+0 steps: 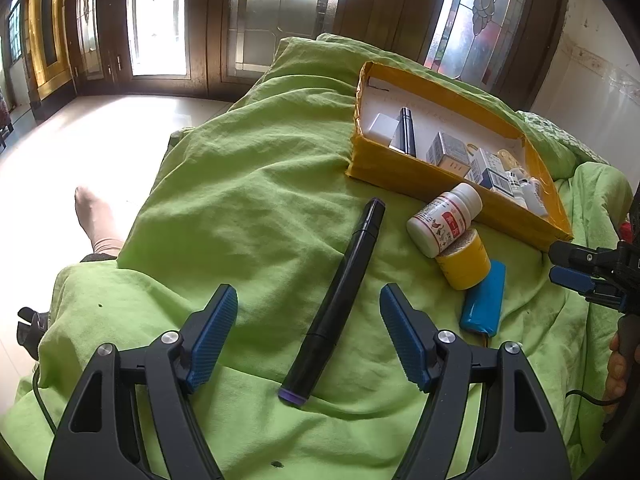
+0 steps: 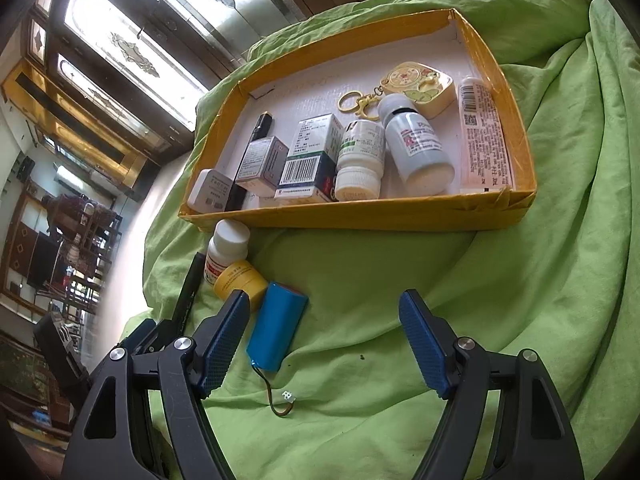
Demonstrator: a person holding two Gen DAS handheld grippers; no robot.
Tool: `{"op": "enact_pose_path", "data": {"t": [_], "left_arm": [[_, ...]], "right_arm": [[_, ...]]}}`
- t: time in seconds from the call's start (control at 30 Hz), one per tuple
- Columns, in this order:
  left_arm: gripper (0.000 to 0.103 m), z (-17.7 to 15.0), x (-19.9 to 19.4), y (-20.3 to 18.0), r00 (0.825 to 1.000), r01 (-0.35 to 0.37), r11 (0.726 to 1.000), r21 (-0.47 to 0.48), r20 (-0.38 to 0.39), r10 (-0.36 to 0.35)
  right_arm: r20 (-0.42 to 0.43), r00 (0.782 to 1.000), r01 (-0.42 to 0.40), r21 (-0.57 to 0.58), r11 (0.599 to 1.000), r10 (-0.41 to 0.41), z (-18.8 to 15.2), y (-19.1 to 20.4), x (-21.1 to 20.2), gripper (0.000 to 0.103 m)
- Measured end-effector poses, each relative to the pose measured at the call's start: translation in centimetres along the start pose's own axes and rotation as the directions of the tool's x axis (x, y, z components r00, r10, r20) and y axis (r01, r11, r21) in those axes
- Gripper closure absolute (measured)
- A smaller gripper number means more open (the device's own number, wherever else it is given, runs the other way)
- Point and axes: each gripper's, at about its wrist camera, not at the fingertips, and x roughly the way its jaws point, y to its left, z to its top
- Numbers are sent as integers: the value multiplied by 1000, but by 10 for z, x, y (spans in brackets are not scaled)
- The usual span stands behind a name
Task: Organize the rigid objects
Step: 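Move the left tool to the other black pen while the right tool approaches the blue battery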
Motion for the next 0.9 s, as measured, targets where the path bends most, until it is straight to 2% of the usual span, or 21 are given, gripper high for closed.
{"op": "enact_pose_path", "data": {"t": [0.2, 0.53, 0.6, 0.77, 0.9], "left_arm": [[29, 0, 0, -2, 1000, 1, 1000, 9, 3, -1], [29, 0, 1, -5, 1000, 10, 1000, 17, 3, -10], [29, -1, 2, -6, 1000, 12, 1000, 20, 2, -12], [29, -1, 2, -7, 1000, 7, 1000, 29, -1, -7], [29, -2, 4, -8, 1000, 1, 999, 33, -6, -1]], "right_arm": [[-39, 999, -15, -37, 999, 14, -11, 11, 8, 31], [-99, 995, -18, -22, 1000, 16, -25, 24, 24, 33], [-111, 994, 7, -53, 999, -13, -27, 34, 30, 41], [-154, 982, 91, -110, 990, -108, -28, 50, 59, 43], [-126, 970, 184, -186, 965, -210, -28, 65, 76, 43]]}}
